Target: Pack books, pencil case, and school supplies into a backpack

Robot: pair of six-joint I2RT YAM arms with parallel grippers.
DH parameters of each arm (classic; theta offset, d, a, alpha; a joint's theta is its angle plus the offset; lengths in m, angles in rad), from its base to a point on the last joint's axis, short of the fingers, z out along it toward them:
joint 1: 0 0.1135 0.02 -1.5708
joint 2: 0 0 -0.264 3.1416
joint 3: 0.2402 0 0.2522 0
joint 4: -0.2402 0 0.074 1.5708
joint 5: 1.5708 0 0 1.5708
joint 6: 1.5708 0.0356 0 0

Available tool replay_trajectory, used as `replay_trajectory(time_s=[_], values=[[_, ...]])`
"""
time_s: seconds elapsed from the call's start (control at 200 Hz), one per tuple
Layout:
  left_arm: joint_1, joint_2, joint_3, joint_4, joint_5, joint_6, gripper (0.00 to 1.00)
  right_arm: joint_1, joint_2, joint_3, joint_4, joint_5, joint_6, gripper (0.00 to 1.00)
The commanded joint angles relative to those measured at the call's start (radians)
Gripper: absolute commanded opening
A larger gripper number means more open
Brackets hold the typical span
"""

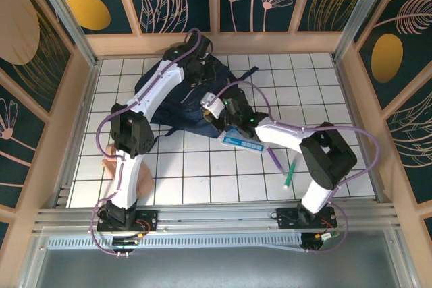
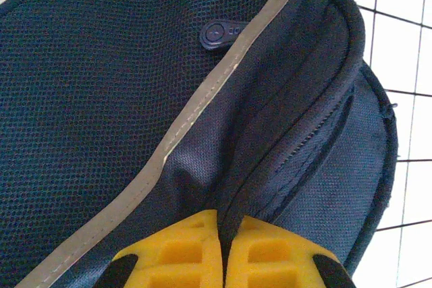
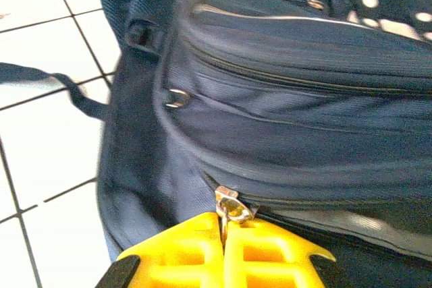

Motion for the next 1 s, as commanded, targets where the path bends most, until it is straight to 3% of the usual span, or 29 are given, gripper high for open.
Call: replay_trajectory(time_s=[0.0, 0.125, 0.295, 0.51, 0.591, 0.761, 0.911, 0.996], values=[[-0.002, -0.104, 0.039, 0.230, 0.027, -0.095, 0.00, 0.083, 0.024, -0.021, 0.076, -0.108, 0.037, 0.00], [-0.002, -0.140, -0.053, 0.326, 0.056, -0.144, 0.00, 0.138, 0.056, 0.015, 0.107, -0.046, 0.058, 0.00], [-0.002, -0.175, -0.123, 0.420, 0.081, -0.202, 0.00, 0.194, 0.133, 0.021, 0.285, 0.097, 0.176, 0.00], [-0.002, -0.197, -0.141, 0.470, 0.055, -0.221, 0.00, 0.249, 0.190, 0.020, 0.485, 0.207, 0.172, 0.00], [-0.001, -0.202, -0.146, 0.463, 0.022, -0.204, 0.00, 0.246, 0.167, 0.016, 0.472, 0.179, 0.162, 0.00], [-0.001, -0.229, -0.180, 0.430, -0.093, -0.108, 0.00, 0.192, 0.035, -0.081, 0.349, 0.003, 0.067, 0.00], [-0.001, -0.253, -0.233, 0.421, -0.184, 0.020, 0.00, 0.123, -0.084, -0.142, 0.177, -0.006, -0.023, 0.00], [0.000, -0.254, -0.262, 0.410, -0.185, -0.006, 0.00, 0.094, -0.119, -0.128, 0.079, -0.008, -0.043, 0.00]])
